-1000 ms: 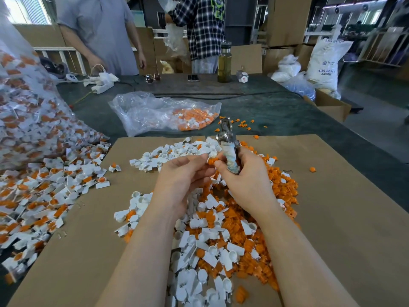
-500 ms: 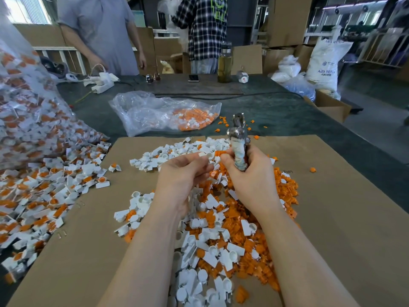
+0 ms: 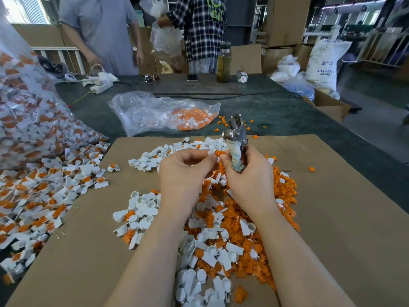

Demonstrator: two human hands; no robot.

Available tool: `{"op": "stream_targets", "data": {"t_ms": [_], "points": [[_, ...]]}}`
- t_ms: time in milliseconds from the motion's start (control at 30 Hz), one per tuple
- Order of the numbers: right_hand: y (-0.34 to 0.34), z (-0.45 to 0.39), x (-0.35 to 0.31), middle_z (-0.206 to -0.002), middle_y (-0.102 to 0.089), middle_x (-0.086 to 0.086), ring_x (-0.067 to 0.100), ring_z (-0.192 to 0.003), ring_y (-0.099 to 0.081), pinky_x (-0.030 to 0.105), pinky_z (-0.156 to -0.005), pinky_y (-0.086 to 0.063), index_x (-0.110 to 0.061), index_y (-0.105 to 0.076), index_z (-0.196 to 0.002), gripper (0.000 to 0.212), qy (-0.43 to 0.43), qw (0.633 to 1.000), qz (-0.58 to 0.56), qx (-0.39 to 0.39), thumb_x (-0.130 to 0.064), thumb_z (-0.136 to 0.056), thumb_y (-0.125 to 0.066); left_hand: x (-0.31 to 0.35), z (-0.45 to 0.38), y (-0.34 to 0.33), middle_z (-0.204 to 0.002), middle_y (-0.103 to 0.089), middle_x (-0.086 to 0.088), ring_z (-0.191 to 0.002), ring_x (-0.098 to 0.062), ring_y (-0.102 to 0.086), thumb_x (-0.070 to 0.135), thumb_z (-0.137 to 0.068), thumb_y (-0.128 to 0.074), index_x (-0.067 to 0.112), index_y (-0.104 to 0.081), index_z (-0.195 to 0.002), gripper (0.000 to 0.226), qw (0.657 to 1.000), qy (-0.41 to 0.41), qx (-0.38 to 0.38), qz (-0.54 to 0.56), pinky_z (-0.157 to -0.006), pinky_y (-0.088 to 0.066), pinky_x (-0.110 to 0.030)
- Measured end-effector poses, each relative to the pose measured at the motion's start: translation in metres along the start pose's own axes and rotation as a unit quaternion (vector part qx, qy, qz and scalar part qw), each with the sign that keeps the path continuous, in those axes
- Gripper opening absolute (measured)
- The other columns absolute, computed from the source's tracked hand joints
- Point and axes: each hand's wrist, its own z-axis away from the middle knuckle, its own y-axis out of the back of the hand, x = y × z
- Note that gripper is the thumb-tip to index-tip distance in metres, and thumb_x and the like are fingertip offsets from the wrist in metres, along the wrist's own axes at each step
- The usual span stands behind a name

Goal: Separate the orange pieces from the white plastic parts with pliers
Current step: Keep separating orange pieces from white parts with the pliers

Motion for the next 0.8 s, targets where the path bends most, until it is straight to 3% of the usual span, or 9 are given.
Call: {"op": "stream_targets", "data": {"t_ms": [233,433,533,667,800], "points": [[-0.0002,0.0005,-0.0020,-0.070,-0.052,-0.020,-0.004,-0.068,-0.056,0.008,-0.055,-0.040,-0.025,-0.056,-0.090,0.016,0.002,1.000,-0.009,0.015,-0.033,-0.087,-0.069,0.0014,0.0031,-0.0013,-0.073,-0.076,0.010,-0.078,-0.015,-0.074,0.017,-0.078,-0.083,0.035,-0.074,-0.069,0.023,0.997,-0.055,0.006,-0.054,-0.081,-0.060,-0.041],[0.0012,-0.0004,-0.0024,-0.069,-0.052,-0.020,-0.001,-0.062,-0.053,0.010,-0.052,-0.035,-0.022,-0.057,-0.088,0.015,0.010,1.000,-0.001,0.012,-0.030,-0.087,-0.069,0.0023,0.0046,-0.0013,-0.074,-0.072,0.024,-0.071,0.004,-0.068,0.022,-0.078,-0.083,0.038,-0.073,-0.071,0.020,0.988,-0.105,-0.004,-0.117,-0.066,-0.054,-0.013],[0.0012,-0.0010,-0.0022,-0.071,-0.053,-0.018,0.002,-0.064,-0.053,0.012,-0.054,-0.034,-0.017,-0.061,-0.090,0.014,0.010,1.000,-0.004,0.003,-0.028,-0.088,-0.068,0.0017,0.0047,-0.0016,-0.074,-0.072,0.025,-0.071,0.006,-0.067,0.021,-0.079,-0.083,0.035,-0.075,-0.075,0.016,0.987,-0.111,-0.005,-0.117,-0.062,-0.050,-0.007],[0.0024,-0.0029,-0.0035,-0.083,-0.062,-0.012,0.004,-0.075,-0.060,0.019,-0.061,-0.046,-0.015,-0.065,-0.101,0.018,0.001,0.999,-0.015,-0.029,-0.027,-0.089,-0.068,0.0006,0.0041,-0.0020,-0.072,-0.071,0.026,-0.070,0.007,-0.066,0.019,-0.079,-0.082,0.036,-0.073,-0.075,0.020,0.989,-0.103,0.003,-0.109,-0.060,-0.048,-0.005],[0.0057,-0.0047,-0.0032,-0.079,-0.060,-0.016,0.004,-0.071,-0.058,0.016,-0.058,-0.041,-0.023,-0.060,-0.099,0.013,0.000,0.996,-0.021,-0.082,-0.022,-0.088,-0.067,-0.0010,0.0027,-0.0021,-0.069,-0.071,0.021,-0.062,0.005,-0.065,0.019,-0.078,-0.083,0.033,-0.071,-0.071,0.019,0.992,-0.088,0.023,-0.088,-0.054,-0.046,-0.005]]}}
